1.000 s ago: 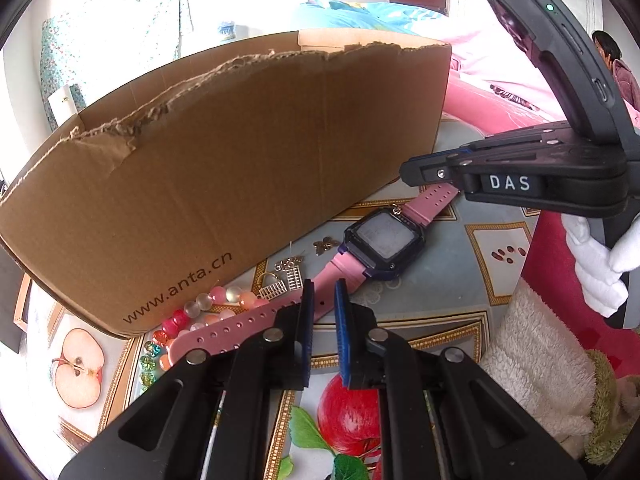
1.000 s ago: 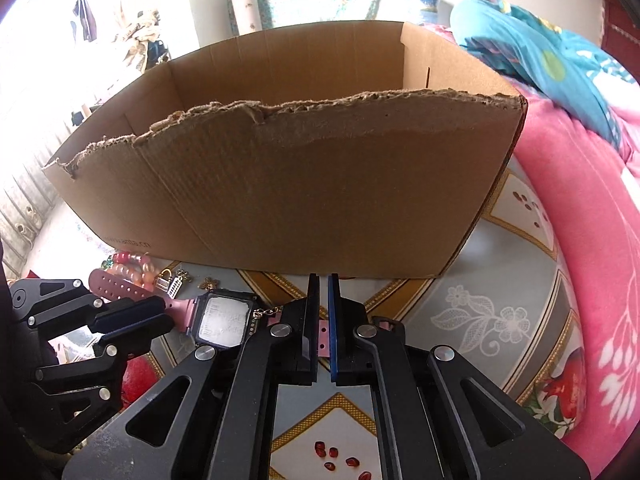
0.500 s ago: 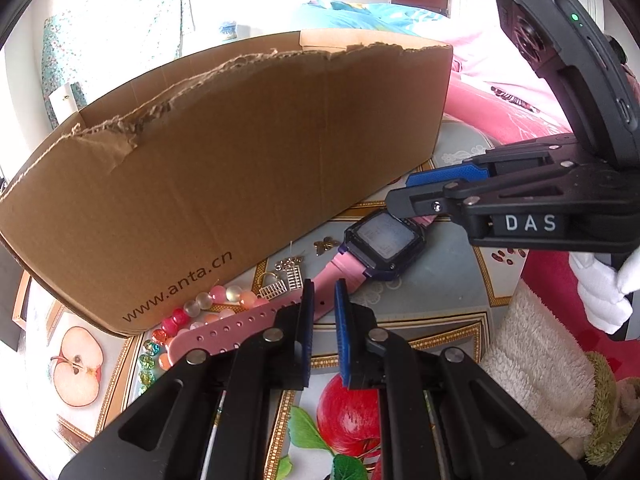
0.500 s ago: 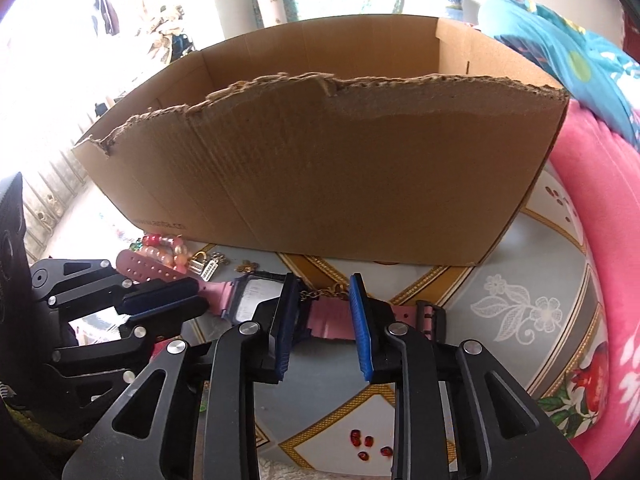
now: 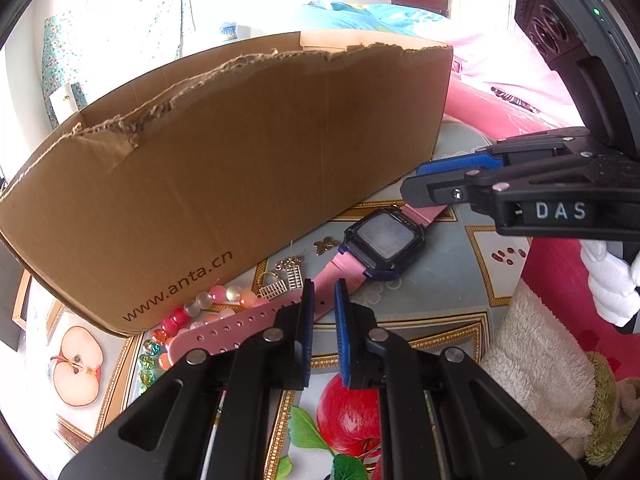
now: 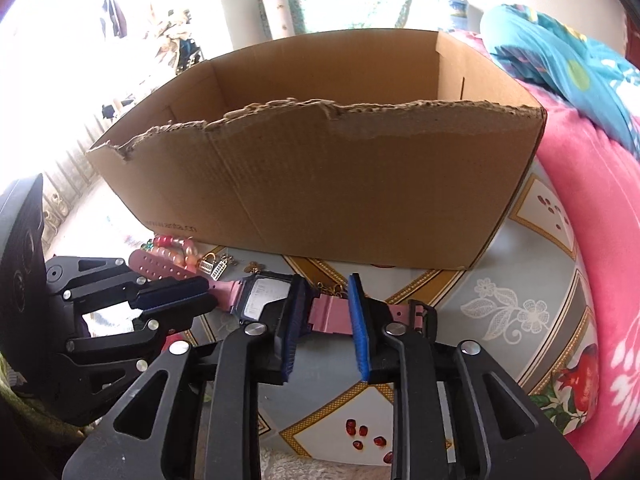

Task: Organize jewelry
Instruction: 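Grasp the watch face with the right tool while the left tool holds the strap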

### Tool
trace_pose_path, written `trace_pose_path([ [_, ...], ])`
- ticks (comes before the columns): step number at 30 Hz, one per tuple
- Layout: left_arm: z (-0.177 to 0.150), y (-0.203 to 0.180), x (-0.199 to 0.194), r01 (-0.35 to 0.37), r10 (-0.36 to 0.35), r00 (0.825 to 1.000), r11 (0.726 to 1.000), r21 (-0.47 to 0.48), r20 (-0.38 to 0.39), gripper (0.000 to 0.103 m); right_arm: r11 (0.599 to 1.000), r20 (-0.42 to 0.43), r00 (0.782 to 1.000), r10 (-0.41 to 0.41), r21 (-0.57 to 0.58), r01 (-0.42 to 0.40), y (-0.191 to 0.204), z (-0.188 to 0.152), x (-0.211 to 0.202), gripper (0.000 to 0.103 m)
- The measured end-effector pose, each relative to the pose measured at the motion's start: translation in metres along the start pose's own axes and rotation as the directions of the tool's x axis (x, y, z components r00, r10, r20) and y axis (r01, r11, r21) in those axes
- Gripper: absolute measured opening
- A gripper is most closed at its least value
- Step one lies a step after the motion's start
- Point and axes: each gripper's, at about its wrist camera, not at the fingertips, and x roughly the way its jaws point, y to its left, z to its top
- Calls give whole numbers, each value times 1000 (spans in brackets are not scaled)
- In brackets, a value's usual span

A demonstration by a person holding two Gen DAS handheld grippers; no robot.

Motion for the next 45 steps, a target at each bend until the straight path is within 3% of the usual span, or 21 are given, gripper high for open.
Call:
trace_pose_path([
  [3, 1, -1, 0, -1, 1, 1000, 1000, 3, 1, 10, 1000, 1, 1000, -8, -18, 8, -1, -5, -1, 42],
  [13, 2, -4, 0, -10, 10, 1000, 1000, 7, 0, 10, 971, -65, 992, 105, 222, -88, -52, 8, 22, 44],
  [22, 2, -9, 0, -24, 24, 1000, 1000, 16, 0, 10, 957, -95, 986, 135, 270, -105, -59, -11, 14, 45],
  [27, 2, -10, 0, -28, 28, 1000, 999, 21, 3, 10, 981, -90, 992, 91, 178, -74, -45, -9, 6, 46],
  [32, 0, -12, 1, -35, 34, 999, 999, 32, 16, 10, 996, -58, 996, 70, -50, -73, -12, 4, 6, 55],
  [39, -4, -11, 1, -24, 24, 999, 999, 27, 24, 10, 935, -77, 997, -21, -354, -8, 35, -9, 22, 56],
  [42, -5, -7, 0, -13, 12, 999, 1000, 20, 32, 10, 911, -64, 996, -57, -411, 25, 44, -15, 26, 55],
  [45, -6, -4, -3, -2, 2, 999, 1000, 13, 40, 10, 912, -78, 996, -54, -409, 18, 44, -13, 25, 51],
])
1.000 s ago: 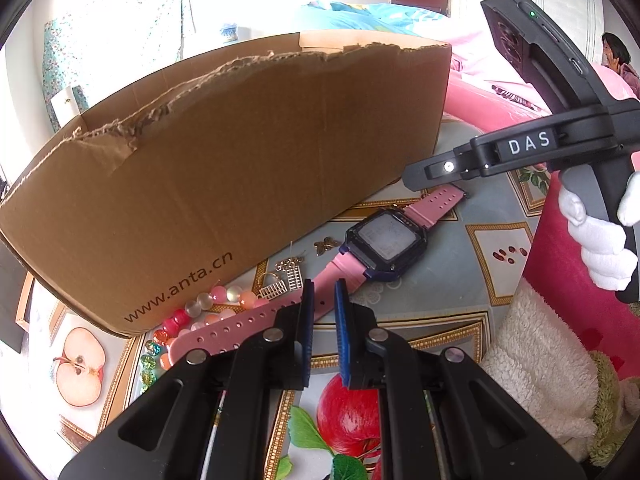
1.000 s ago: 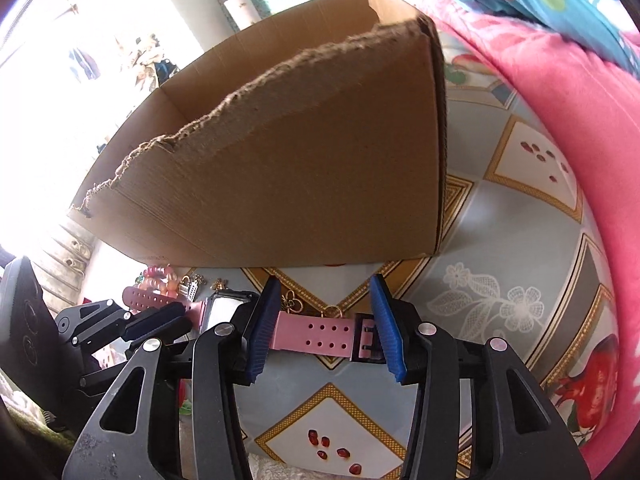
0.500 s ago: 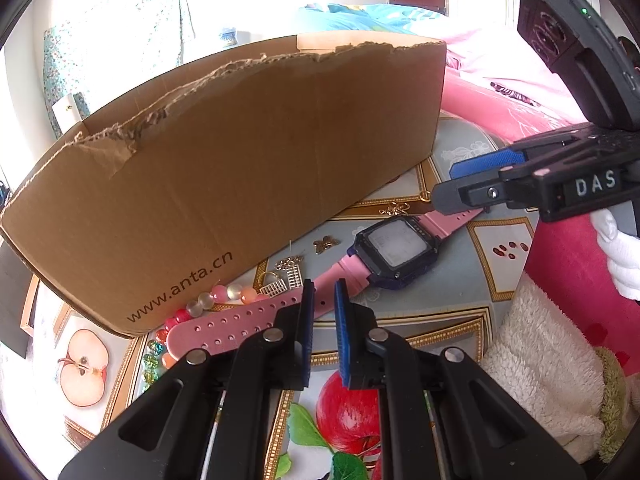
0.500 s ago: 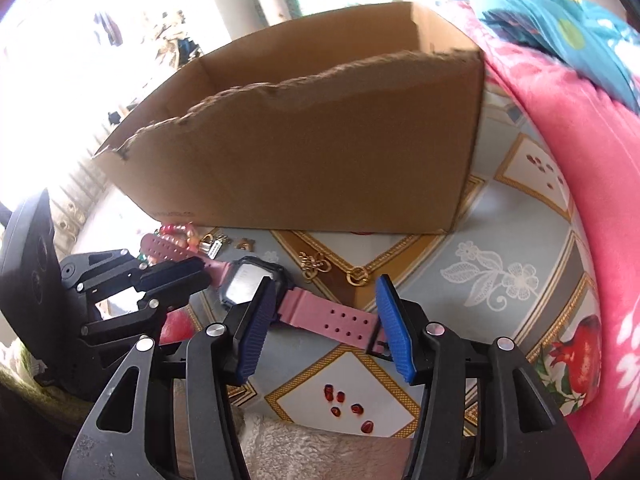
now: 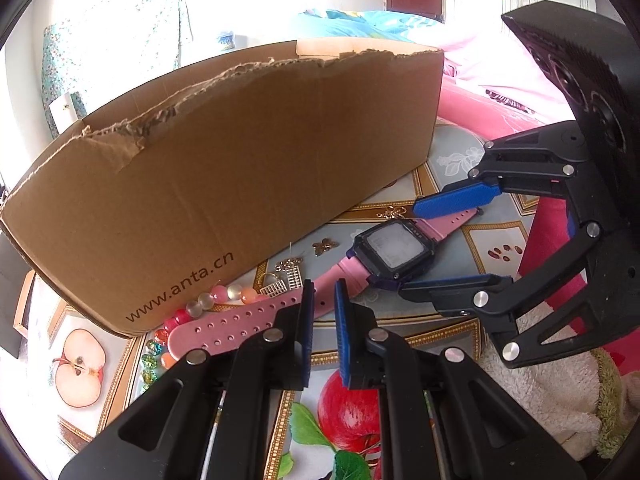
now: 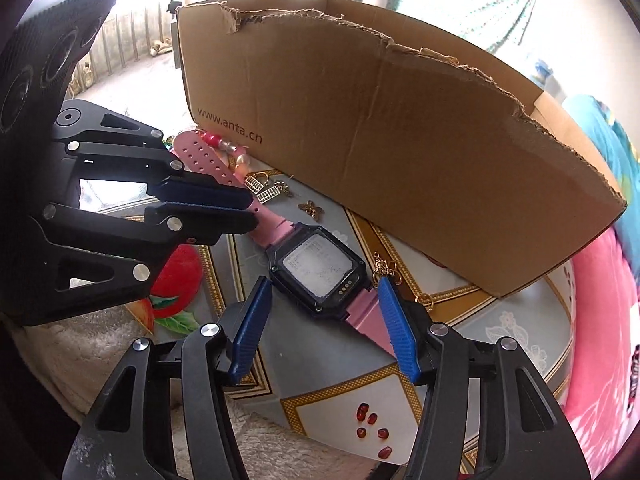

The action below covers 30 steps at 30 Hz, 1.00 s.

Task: Organize jewelry
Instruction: 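Grasp the watch face with the right tool while the left tool holds the strap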

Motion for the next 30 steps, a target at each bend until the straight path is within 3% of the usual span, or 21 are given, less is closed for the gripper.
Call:
trace_pose_path([
  [2, 0, 1, -2, -4, 4, 1000, 1000, 5, 5, 11, 1000, -7, 1000, 10, -10, -10, -3, 2, -1, 46],
  [7, -3, -4, -7, -22, 21, 1000, 998, 55, 13, 26, 998, -37, 998, 58, -22, -59, -14, 9, -5, 41],
  [11, -5, -13, -8, -66, 64, 998, 990, 125, 27, 37, 988, -67, 986, 155, 21, -154, -35, 13, -4, 39],
  [15, -7, -21, -3, -131, 129, 991, 972, 196, 24, 37, 971, -95, 967, 238, 47, -234, -54, 18, -1, 37],
  [22, -7, -34, 2, -181, 175, 983, 936, 302, 47, 37, 935, -130, 926, 354, 72, -347, -80, 27, 4, 37],
  [26, -6, -41, 4, -206, 199, 978, 917, 342, 58, 37, 930, -138, 920, 367, 52, -364, -83, 27, 4, 37],
  [30, -3, -42, 7, -196, 188, 981, 922, 334, 54, 36, 927, -132, 917, 376, 55, -372, -86, 29, 5, 37],
])
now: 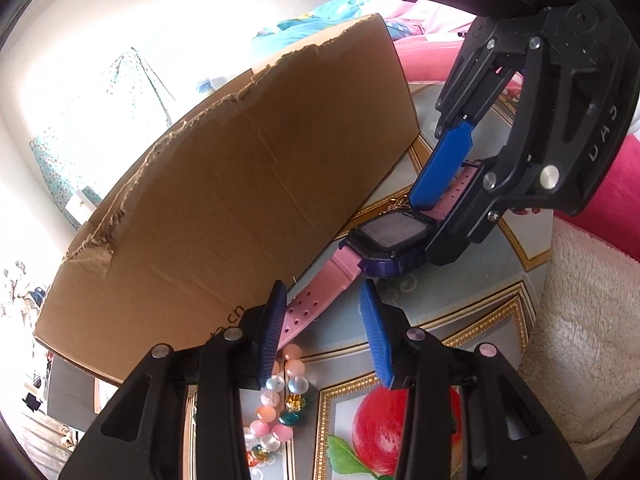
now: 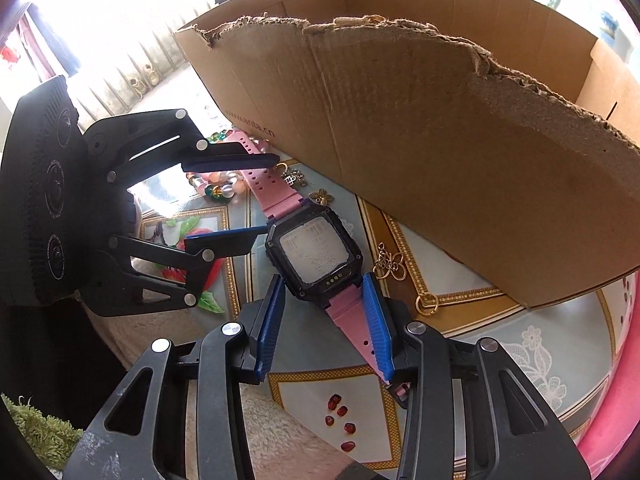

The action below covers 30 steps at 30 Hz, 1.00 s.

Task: Organize jewelry
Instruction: 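Grasp the watch face with the right tool while the left tool holds the strap, then lift the watch with both tools and lower it into the cardboard box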

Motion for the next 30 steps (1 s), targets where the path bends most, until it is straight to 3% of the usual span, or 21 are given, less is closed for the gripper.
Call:
trace_pose_path([
  [5, 6, -1, 8, 9, -9, 1000, 1000, -7, -12, 21, 1000, 26, 1000, -5, 15, 5, 3, -5, 0, 37],
  [8, 9, 3, 11, 25, -26, 999, 999, -32, -23, 17, 999, 48, 999, -23, 34, 21, 4, -10, -2, 37],
  [12, 14, 18, 12, 71, -75, 997, 992, -108, -33, 15, 995, 72, 993, -89, 47, 86, 13, -19, 1, 38],
  [17, 17, 32, 11, 113, -120, 992, 979, -170, -31, 14, 976, 113, 971, -209, 87, 200, 25, -35, 2, 40],
  [19, 18, 34, 9, 115, -121, 992, 977, -180, -25, 13, 960, 137, 954, -266, 124, 250, 30, -41, 2, 40],
  [21, 16, 40, 7, 122, -129, 991, 972, -198, -22, 12, 930, 148, 923, -354, 154, 332, 36, -49, 4, 40],
  [24, 14, 46, 1, 137, -146, 989, 961, -241, -20, 10, 891, 174, 886, -430, 241, 385, 39, -61, -1, 19],
  [30, 13, 48, -18, 157, -161, 987, 949, -272, 10, 8, 846, 238, 833, -500, 342, 409, 45, -79, -26, 8],
])
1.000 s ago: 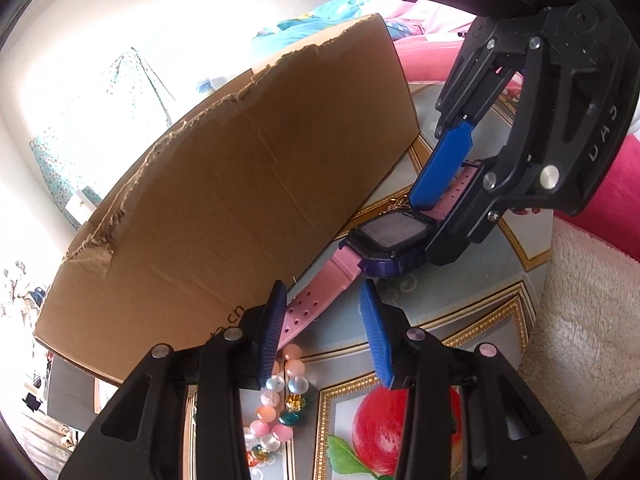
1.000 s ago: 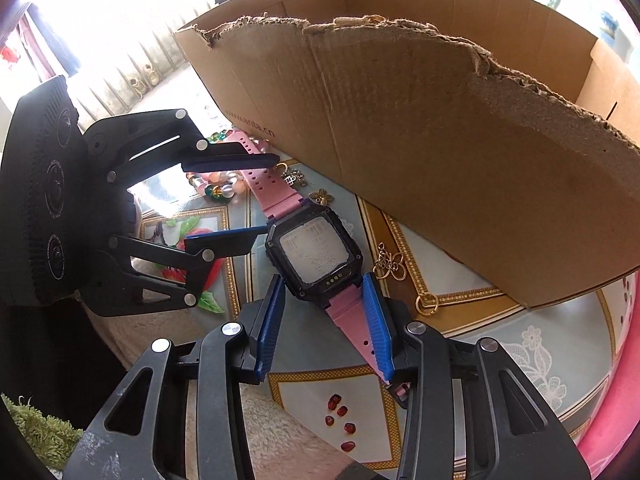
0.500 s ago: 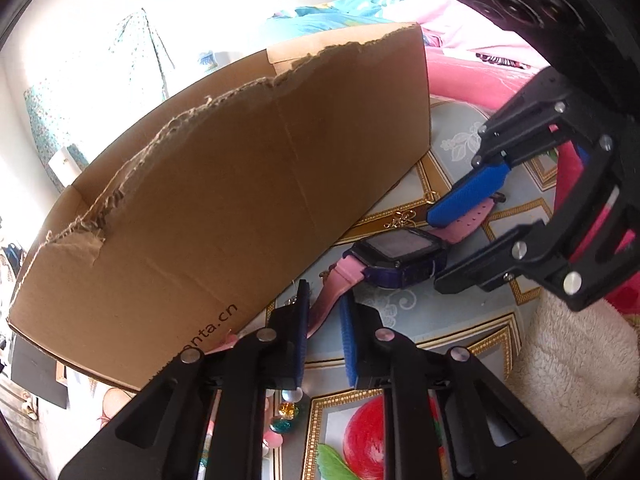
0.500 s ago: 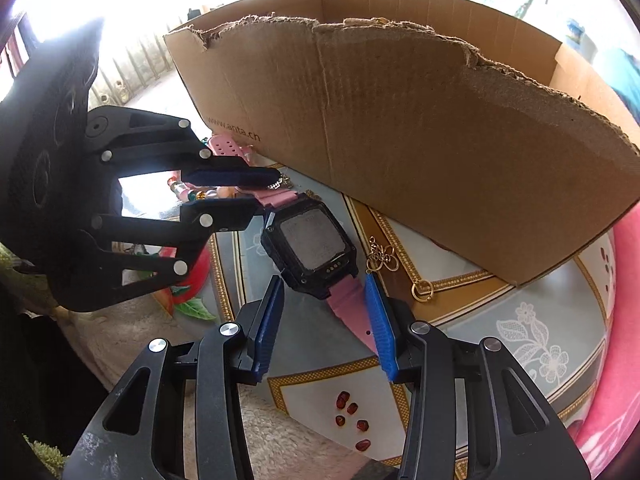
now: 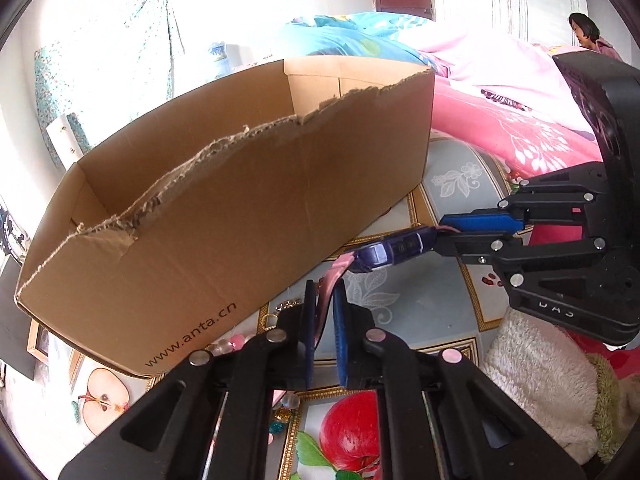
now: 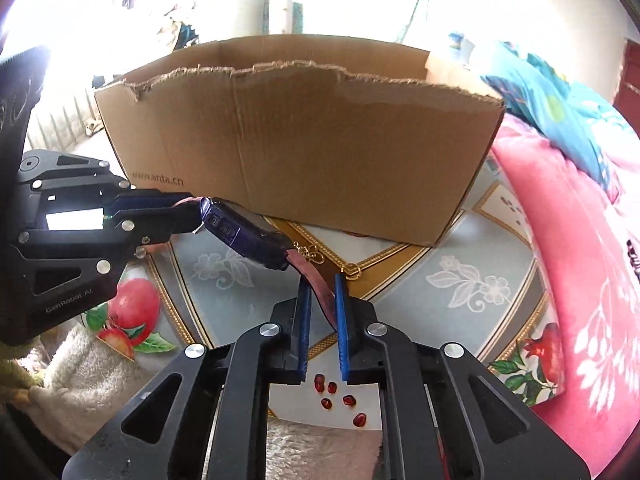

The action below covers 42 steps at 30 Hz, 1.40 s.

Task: Organize jewelry
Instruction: 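Lift the watch with both tools and lower it into the cardboard box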

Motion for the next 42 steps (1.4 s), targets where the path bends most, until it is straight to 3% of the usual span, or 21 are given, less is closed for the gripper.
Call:
trace_pose_path([
  [5, 20, -4, -33, -2, 2, 996, 1000, -4, 85, 7, 999, 103, 993, -50, -8, 52, 4, 4, -48, 6],
  [9, 36, 15, -73, 3, 4, 984, 999, -38, 178, 7, 996, 204, 976, -77, -31, 86, 10, 22, -86, 6],
  [13, 59, 41, -99, -13, 30, 967, 998, -68, 251, 7, 990, 301, 950, -82, -90, 113, 15, 66, -109, 6],
  [16, 76, 65, -102, -36, 58, 963, 996, -86, 262, 7, 987, 301, 953, -40, -134, 84, 16, 96, -102, 6],
  [18, 88, 84, -94, -35, 59, 970, 994, -107, 235, 7, 989, 253, 967, 9, -143, 28, 13, 119, -81, 6],
  [21, 100, 118, -67, 12, 13, 990, 984, -179, 138, 7, 990, 108, 990, 87, -123, -74, 9, 156, -36, 5],
  [24, 108, 138, -37, 19, -8, 999, 978, -210, 52, 7, 987, -62, 990, 129, -88, -134, 4, 180, 16, 4],
  [27, 113, 153, -10, 5, -6, 1000, 974, -226, -5, 7, 982, -237, 960, 150, -76, -172, 3, 196, 64, 2],
  [32, 113, 178, 16, -26, 7, 997, 963, -268, -70, 7, 965, -469, 859, 206, -46, -257, 1, 205, 130, 2],
  [36, 103, 187, 10, -24, 10, 999, 950, -310, -46, 7, 974, -534, 832, 149, -69, -218, -5, 212, 161, 2],
  [40, 91, 189, -7, -26, 27, 1000, 945, -326, -4, 7, 976, -541, 833, 116, -94, -197, -6, 214, 171, 3],
  [42, 87, 192, -16, -24, 32, 999, 941, -337, 17, 7, 977, -518, 853, 70, -135, -163, -1, 216, 164, 3],
])
